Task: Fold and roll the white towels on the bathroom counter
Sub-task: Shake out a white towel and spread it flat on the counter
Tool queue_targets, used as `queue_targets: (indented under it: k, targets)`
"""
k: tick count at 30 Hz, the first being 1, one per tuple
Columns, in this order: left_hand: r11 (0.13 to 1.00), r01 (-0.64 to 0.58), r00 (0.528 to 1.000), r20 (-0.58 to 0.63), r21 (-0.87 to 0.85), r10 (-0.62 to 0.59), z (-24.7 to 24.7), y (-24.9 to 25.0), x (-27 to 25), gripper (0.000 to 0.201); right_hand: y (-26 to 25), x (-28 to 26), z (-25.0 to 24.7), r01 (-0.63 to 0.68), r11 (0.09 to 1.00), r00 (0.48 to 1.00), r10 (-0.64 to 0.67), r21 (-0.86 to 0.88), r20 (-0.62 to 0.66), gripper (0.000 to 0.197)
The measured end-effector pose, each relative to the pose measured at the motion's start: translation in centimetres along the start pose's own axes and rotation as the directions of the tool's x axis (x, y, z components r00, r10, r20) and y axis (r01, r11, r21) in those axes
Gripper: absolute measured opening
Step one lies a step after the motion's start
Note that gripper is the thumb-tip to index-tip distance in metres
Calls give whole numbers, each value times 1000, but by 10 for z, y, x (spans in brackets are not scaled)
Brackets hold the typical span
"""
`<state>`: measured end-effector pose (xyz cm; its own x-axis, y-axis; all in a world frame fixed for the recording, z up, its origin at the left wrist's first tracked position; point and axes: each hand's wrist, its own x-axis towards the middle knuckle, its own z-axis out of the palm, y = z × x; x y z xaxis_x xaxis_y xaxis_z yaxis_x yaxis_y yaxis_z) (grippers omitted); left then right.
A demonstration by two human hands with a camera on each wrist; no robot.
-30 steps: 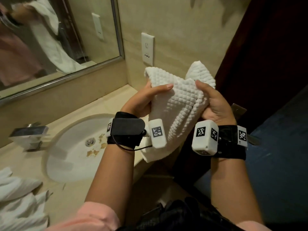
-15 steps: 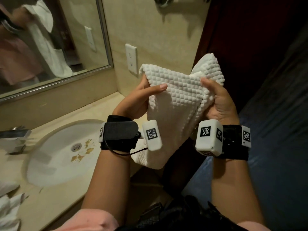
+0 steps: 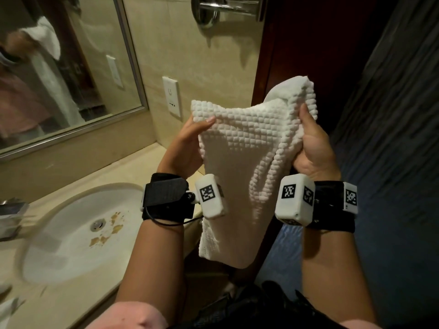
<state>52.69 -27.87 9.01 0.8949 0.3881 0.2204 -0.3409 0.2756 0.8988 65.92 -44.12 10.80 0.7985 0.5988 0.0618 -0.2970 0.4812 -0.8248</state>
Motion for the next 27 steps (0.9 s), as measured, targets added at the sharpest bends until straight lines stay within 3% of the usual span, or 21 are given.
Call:
queue_targets:
  k: [5,8,10,15,18,21,24,26,27]
  targets:
    - [998,-59,992,-117,-23,56,-13,-2,3,44,4,3,-4,14,1000,999,-14,2,-30,54]
    - [989,-134,965,-235,-57,117,-24,0,7,18,5,6,-5,22,999,998,-23,-23,-61,51]
    - [985,-160,949,-282,-60,137,-31,2,9,18,5,9,-7,26,999,997,-28,-44,-66,49]
    - [995,-96,925,-370,-16,84,-40,3,11,38,7,12,-13,24,994,999,-26,-105,-25,45]
    - [996,-54,905,-418,66,77,-46,6,13,27,9,12,-14,12,992,1000,-15,-125,-16,44]
    - [979,125,850,-526,159,-23,-59,3,14,17,11,10,-9,28,982,999,-23,-186,28,33]
    - [810,499,799,-524,307,-293,-77,-5,14,51,16,9,0,45,975,995,-24,-217,96,21]
    - [693,626,754,-503,357,-423,-81,-14,12,66,19,7,8,58,970,991,-27,-236,132,16]
    - [677,646,743,-493,352,-453,-79,-19,12,65,20,6,11,61,967,988,-24,-246,152,16]
